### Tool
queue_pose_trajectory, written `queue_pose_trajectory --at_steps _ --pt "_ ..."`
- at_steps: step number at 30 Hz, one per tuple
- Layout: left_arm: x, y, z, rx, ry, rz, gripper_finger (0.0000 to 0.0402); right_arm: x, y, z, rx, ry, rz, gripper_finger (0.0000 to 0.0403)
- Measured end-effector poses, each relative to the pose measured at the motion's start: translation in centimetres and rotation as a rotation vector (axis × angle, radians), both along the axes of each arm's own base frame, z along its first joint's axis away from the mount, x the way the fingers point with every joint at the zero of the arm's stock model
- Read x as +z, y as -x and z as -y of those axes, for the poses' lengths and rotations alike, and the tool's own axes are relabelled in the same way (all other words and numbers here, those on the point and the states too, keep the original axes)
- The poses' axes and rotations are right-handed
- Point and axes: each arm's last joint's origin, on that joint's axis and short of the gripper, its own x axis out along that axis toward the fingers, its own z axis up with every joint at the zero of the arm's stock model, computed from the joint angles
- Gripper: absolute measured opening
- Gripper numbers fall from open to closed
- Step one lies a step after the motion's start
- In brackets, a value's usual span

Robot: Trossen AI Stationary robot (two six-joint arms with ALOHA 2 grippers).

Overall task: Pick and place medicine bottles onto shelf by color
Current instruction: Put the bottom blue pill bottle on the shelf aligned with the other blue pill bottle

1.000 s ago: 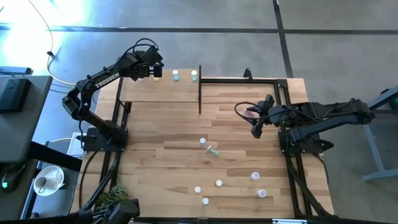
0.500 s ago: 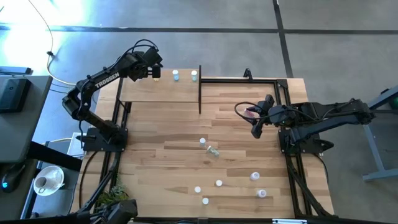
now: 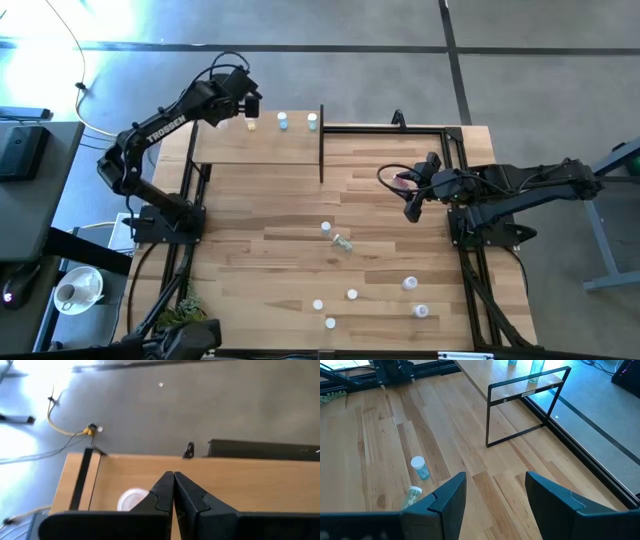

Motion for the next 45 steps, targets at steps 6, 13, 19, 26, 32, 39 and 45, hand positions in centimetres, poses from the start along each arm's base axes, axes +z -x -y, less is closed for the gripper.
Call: queue_pose_trajectory --at_steps 6,13,19,26,32,39,45 --pt "3.0 -0.1 0.6 -0.121 -0.047 -0.03 0.0 0.0 0.0 0.0 0.0 0.0 0.0 0.0195" --pt "5.4 -1.1 3.4 -0.338 -0.101 -0.083 0.0 0.0 0.0 0.0 0.001 -0.001 0.0 0.0195" --pt "7.1 -2.2 7.0 -0.593 -0.128 -0.022 0.0 0.0 0.0 0.0 0.003 -0.01 0.002 0.0195" --pt "7.8 -3.9 11.7 -0.902 -0.177 0.083 0.0001 -0.1 0.0 -0.2 0.033 -0.087 0.011 0.0195" --pt "6.2 -4.5 14.9 -1.105 -0.315 0.259 0.0001 -0.2 0.0 -0.2 0.027 -0.102 0.0 0.0195" --pt "3.1 -4.7 17.6 -1.285 -0.41 0.394 0.0 -0.4 0.2 -0.2 0.011 -0.119 -0.021 0.0195" --pt "0.2 -4.7 19.0 -1.381 -0.524 0.491 0.0 -0.5 0.1 -0.2 0.002 -0.128 -0.024 0.0195"
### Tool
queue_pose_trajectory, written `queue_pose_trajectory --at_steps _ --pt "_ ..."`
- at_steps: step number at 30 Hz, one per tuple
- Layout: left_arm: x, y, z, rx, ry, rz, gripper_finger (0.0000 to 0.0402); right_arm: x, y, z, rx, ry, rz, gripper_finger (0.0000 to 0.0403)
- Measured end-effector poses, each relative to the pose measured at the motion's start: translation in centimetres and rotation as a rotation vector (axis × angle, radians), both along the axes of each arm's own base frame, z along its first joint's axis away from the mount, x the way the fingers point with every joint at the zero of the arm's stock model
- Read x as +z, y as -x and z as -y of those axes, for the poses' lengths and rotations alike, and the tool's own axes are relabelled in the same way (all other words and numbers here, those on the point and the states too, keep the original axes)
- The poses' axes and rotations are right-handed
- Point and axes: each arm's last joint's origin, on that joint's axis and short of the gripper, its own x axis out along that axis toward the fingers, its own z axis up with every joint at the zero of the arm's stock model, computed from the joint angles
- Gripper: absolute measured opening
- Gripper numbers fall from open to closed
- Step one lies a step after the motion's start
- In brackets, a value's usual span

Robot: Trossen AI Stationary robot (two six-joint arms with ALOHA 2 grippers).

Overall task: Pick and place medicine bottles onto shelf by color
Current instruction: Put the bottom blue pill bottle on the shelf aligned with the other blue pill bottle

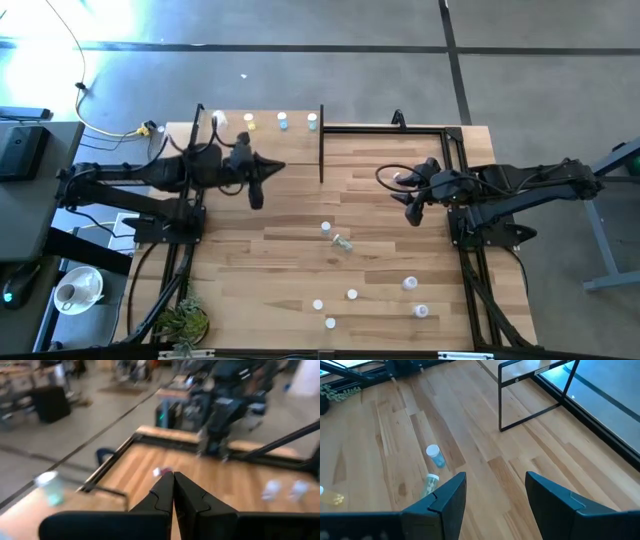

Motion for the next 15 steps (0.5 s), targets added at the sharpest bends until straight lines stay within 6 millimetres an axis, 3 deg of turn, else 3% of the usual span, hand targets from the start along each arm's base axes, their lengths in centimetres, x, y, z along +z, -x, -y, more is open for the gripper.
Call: queue_pose_trajectory --at_steps 8,15 --pt "-3.7 -0.2 1.5 -0.268 -0.078 0.217 0.0 -1.6 -0.5 -0.1 -0.034 -0.03 -0.052 0.0195" --pt "-5.3 0.1 2.2 -0.417 -0.101 0.317 0.0001 -4.0 -0.7 -0.1 -0.089 -0.084 -0.074 0.0195"
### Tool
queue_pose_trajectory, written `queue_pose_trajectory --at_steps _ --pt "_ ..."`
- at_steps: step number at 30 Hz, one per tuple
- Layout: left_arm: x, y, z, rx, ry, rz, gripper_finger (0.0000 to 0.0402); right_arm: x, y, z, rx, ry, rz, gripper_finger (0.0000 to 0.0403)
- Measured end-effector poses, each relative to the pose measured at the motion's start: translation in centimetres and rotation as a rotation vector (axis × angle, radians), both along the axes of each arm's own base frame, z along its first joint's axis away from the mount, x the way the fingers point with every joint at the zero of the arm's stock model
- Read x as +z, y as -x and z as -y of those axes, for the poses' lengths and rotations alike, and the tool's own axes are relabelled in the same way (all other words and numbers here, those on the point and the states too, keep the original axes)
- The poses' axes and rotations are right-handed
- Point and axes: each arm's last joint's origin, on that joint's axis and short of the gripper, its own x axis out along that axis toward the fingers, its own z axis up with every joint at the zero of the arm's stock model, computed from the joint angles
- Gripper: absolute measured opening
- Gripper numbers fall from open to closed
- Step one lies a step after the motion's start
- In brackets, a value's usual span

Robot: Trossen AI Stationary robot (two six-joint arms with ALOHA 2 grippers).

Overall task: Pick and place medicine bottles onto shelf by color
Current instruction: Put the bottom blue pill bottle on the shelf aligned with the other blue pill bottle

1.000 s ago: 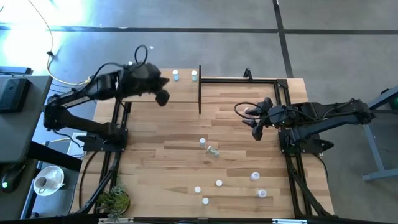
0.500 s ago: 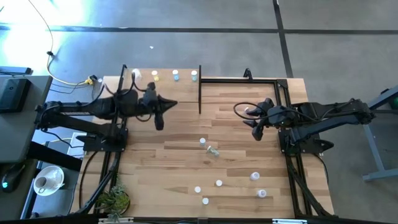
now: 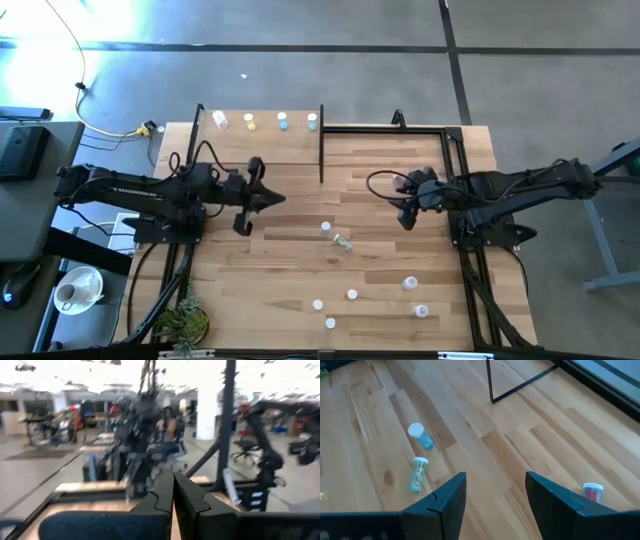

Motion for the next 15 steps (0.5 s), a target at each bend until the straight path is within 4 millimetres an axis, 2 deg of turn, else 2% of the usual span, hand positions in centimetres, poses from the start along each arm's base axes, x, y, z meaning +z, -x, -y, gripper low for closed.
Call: queue_pose_trajectory --at_steps 7,15 --pt "0.3 0.3 0.4 -0.112 0.017 0.017 0.0001 -2.5 -0.7 -0.3 0.014 -0.025 0.079 0.0195" --pt "-0.1 -0.1 0.8 -0.148 0.063 -0.014 0.0003 -5.4 -1.7 -1.7 0.179 0.017 0.217 0.0195"
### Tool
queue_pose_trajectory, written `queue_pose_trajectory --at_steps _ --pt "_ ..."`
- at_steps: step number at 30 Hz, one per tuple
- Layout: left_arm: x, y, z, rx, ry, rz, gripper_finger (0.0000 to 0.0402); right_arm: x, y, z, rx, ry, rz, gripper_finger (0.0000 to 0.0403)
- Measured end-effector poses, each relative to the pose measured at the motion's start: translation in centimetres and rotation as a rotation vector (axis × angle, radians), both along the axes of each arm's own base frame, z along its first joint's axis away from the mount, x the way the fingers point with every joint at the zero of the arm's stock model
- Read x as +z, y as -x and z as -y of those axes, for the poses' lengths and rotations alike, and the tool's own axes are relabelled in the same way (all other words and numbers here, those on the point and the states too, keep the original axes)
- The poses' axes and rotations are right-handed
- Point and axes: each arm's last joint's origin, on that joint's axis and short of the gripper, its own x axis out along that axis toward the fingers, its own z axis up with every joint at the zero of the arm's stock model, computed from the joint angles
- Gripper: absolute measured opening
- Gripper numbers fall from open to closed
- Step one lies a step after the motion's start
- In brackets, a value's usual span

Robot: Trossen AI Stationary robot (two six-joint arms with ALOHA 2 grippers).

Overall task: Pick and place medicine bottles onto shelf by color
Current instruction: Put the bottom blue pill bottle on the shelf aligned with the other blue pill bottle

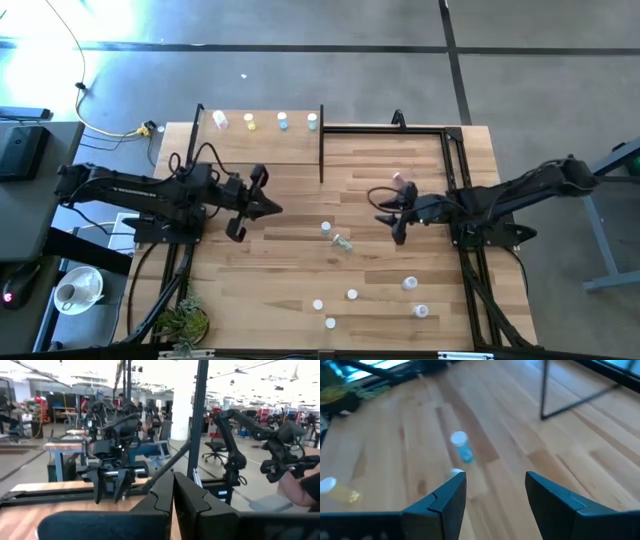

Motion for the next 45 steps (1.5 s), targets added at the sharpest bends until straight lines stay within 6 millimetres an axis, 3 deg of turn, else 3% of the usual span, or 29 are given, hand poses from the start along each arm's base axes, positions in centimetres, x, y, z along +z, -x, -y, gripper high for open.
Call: queue_pose_trajectory --at_steps 6,21,28,45 --pt "-0.6 -0.6 0.1 -0.007 0.002 -0.023 0.0023 -1.2 -1.1 -0.8 0.059 0.035 0.085 0.0195" --pt "-0.7 -0.9 0.1 -0.001 -0.03 -0.026 0.0136 -2.3 -5.7 -2.0 0.214 0.178 0.169 0.0195" --pt "-0.7 -0.9 0.1 0.003 -0.029 -0.026 0.0145 -2.1 -8.2 -2.0 0.215 0.221 0.138 0.0195" --pt "-0.7 -0.9 0.1 0.003 -0.03 -0.025 0.0145 -4.4 -12.9 -1.5 0.315 0.29 -0.008 0.0195"
